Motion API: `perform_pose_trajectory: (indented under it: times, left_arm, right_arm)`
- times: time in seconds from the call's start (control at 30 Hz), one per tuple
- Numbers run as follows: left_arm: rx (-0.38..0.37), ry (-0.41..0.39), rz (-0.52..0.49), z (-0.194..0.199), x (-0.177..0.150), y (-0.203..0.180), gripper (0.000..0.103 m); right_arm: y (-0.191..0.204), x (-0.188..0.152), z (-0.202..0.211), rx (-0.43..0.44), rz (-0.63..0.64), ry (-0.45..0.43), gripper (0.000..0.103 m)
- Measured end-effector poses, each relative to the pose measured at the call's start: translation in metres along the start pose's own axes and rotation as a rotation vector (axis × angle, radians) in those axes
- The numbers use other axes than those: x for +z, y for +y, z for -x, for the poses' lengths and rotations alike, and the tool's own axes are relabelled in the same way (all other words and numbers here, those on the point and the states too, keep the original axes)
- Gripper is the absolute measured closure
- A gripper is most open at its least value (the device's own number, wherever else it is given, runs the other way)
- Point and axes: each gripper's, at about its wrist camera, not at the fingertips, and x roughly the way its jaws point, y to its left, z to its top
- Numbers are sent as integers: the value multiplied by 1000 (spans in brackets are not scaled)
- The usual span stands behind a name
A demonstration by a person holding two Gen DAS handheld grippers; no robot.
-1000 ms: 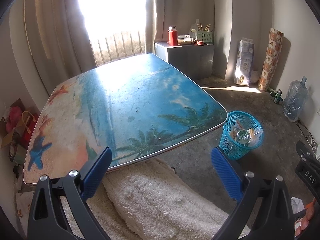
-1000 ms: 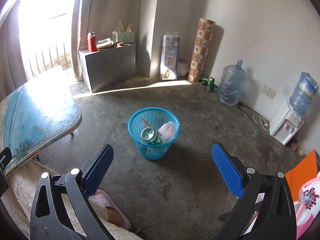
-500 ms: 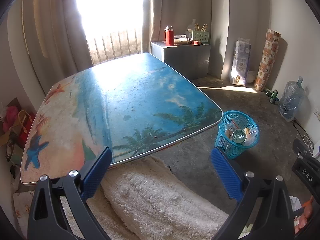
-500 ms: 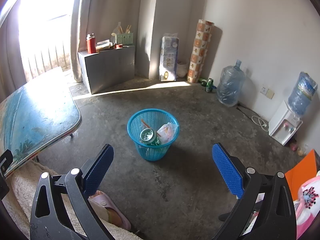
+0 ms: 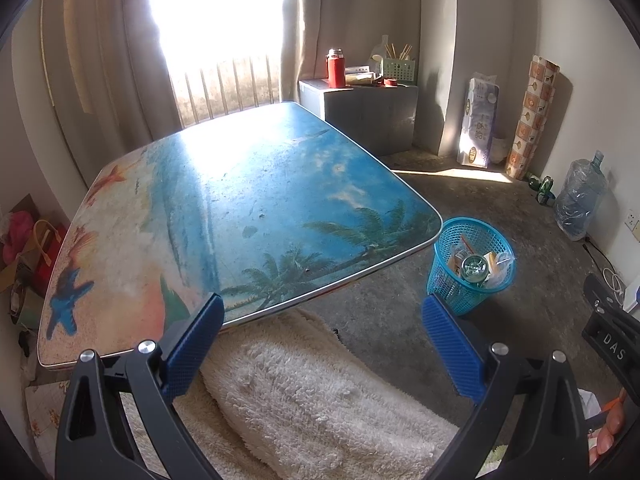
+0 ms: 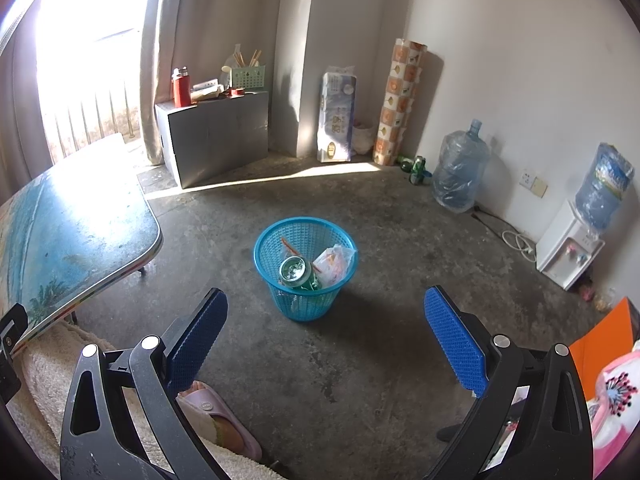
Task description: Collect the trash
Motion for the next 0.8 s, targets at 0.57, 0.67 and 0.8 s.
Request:
perform_pose_trajectory:
  times: [0.57, 0.67, 0.8]
  left_arm:
    - [1, 0, -2, 0, 0, 0, 6]
    - [-1, 1, 0, 0, 0, -1, 6]
    - [-1, 0, 0, 0, 0, 0, 6]
  right_arm:
    - [0, -1, -1, 0, 1, -1, 8]
    - [0, -1, -1, 0, 0, -1, 8]
    - [0, -1, 0, -1, 0, -1, 8]
